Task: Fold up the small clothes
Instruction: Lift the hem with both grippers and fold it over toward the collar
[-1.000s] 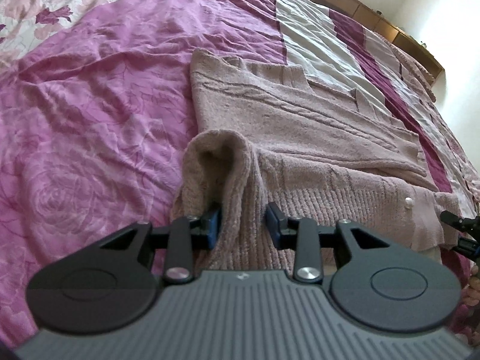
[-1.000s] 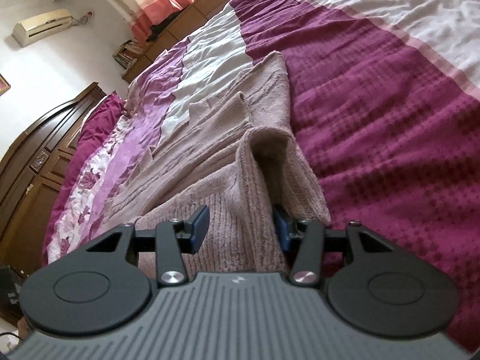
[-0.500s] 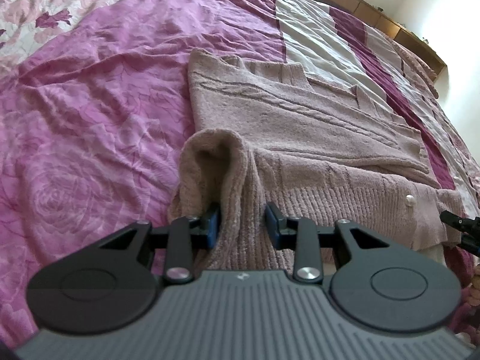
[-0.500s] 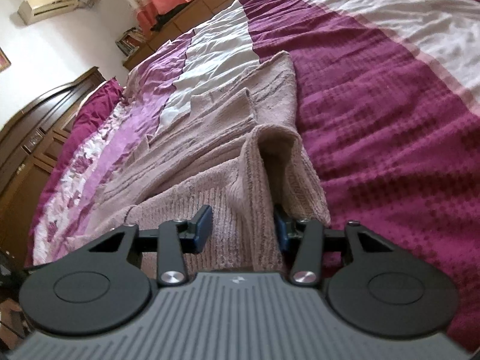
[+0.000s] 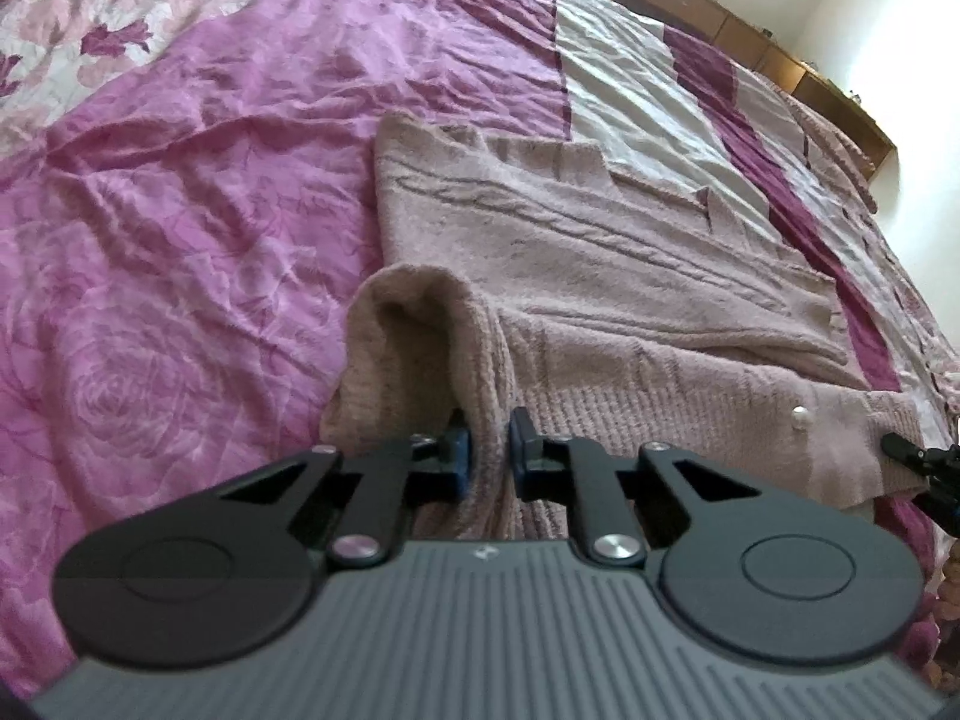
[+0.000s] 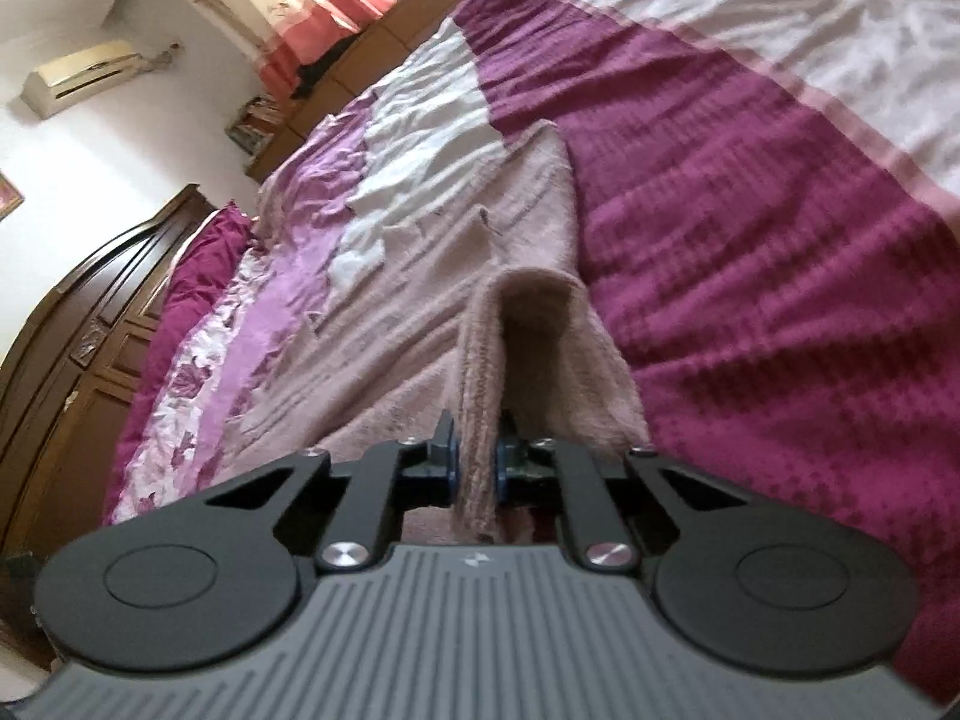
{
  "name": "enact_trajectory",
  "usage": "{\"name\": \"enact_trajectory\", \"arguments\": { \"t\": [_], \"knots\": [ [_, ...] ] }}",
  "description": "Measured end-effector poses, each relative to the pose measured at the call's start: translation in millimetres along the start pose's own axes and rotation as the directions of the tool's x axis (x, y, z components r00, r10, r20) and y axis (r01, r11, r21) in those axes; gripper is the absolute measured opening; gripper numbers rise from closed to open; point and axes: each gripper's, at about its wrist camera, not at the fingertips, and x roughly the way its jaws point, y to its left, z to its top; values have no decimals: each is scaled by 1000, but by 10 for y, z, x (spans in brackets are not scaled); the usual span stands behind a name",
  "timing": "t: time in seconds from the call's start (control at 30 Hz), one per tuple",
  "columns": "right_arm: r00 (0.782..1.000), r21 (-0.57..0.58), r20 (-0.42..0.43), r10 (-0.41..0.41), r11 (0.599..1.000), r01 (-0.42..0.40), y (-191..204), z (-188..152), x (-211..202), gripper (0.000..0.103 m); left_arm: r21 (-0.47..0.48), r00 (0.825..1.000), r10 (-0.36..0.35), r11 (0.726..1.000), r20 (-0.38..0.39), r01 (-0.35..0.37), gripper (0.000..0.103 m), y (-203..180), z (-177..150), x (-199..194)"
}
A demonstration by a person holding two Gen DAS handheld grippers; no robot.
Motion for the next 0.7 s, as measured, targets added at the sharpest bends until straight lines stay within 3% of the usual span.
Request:
{"name": "enact_trajectory", "arguments": {
  "t": [0.4, 0.7],
  "knots": [
    [995, 4, 47, 85, 996, -85, 190, 117, -93, 11, -7, 997, -24, 1000, 74, 24, 14, -131, 130, -213],
    [981, -3, 137, 138, 990, -139, 373, 268, -251, 9, -68, 975, -68, 994, 212, 84, 13, -160, 367, -479]
  ]
}}
